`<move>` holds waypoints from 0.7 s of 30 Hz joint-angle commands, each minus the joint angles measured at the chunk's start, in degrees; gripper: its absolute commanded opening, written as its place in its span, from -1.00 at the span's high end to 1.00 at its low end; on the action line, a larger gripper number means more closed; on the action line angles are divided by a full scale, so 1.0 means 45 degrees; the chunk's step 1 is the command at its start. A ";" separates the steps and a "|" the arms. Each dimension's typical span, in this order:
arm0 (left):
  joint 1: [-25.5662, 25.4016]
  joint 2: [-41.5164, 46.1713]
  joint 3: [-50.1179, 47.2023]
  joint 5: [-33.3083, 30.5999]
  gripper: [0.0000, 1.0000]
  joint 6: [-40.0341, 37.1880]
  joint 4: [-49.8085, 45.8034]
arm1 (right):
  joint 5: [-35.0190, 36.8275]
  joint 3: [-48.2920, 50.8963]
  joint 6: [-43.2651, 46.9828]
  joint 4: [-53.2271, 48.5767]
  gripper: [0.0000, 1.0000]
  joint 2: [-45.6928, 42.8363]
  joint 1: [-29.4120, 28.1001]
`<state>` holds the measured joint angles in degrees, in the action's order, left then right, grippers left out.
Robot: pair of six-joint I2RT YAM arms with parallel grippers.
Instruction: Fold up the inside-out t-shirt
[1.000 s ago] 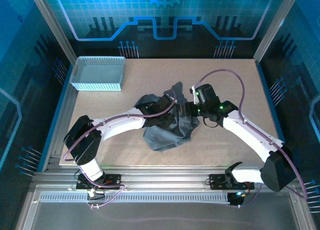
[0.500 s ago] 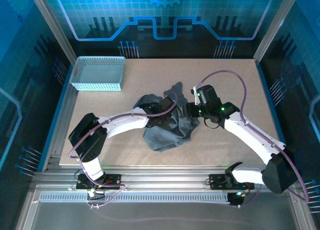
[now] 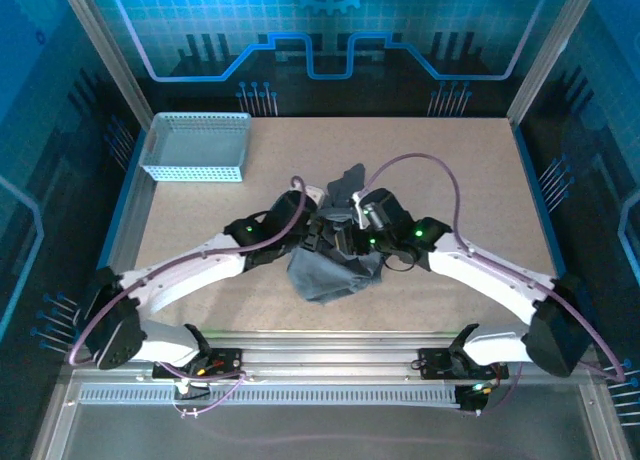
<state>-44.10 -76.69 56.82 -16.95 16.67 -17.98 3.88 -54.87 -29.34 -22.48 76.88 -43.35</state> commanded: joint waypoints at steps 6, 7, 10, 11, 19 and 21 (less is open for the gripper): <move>0.1279 0.1391 -0.1207 0.2475 1.00 0.1194 0.1217 | 0.0280 -0.0953 -0.0403 0.1082 0.06 0.1868 -0.0707; 0.1355 0.1433 -0.1266 0.2605 1.00 0.1264 0.1268 | 0.0290 -0.0980 -0.0356 0.1187 0.06 0.1913 -0.0811; 0.1473 0.1490 -0.1356 0.2825 1.00 0.1364 0.1370 | 0.0531 -0.0965 -0.0199 0.1449 0.04 0.2043 -0.1150; 0.1480 0.1493 -0.1385 0.2878 1.00 0.1394 0.1399 | 0.0714 -0.0970 -0.0198 0.1474 0.03 0.2141 -0.1210; 0.1626 0.1475 -0.1417 0.3273 1.00 0.1565 0.1671 | 0.1951 -0.1840 0.0194 0.1349 0.08 0.3497 -0.1245; 0.1670 0.1547 -0.1415 0.3269 1.00 0.1550 0.1640 | 0.2370 -0.1993 0.0270 0.1220 0.08 0.3759 -0.1244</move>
<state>-37.21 -71.55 51.16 -3.90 22.61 -12.03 10.09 -61.54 -29.39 -16.84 92.25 -48.38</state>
